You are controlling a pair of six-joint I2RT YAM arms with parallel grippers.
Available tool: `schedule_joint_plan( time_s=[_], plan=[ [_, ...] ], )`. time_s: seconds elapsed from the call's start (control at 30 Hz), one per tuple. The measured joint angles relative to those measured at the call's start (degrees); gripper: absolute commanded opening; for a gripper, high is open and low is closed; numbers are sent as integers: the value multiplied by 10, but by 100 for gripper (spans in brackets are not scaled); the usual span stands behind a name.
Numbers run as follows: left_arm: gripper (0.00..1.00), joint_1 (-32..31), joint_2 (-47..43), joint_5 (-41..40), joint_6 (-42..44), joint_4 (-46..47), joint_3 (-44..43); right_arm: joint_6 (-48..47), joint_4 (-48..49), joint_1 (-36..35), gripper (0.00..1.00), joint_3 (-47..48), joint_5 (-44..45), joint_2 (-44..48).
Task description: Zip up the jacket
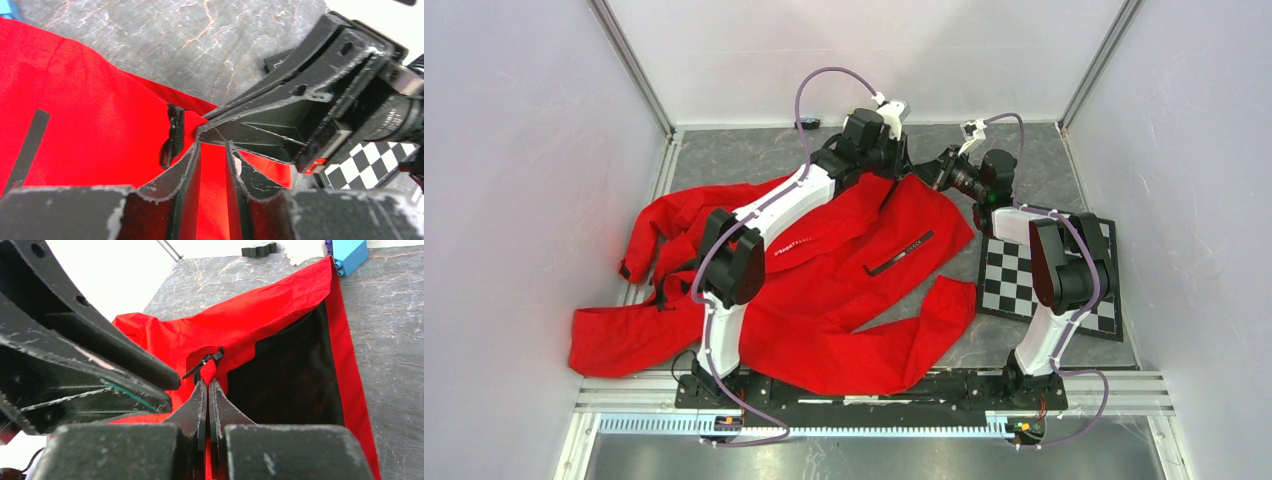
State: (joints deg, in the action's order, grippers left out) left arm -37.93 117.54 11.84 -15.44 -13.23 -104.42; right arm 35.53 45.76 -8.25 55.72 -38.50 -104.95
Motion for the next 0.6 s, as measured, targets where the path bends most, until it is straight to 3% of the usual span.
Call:
schedule_joint_plan(
  time_s=[0.2,0.6],
  plan=[
    [40,3,10,-23,15,-3,-7,1,0,0,0,0,0,0],
    [39,3,12,-45,45,-19,-16,2,0,0,0,0,-1,0]
  ],
)
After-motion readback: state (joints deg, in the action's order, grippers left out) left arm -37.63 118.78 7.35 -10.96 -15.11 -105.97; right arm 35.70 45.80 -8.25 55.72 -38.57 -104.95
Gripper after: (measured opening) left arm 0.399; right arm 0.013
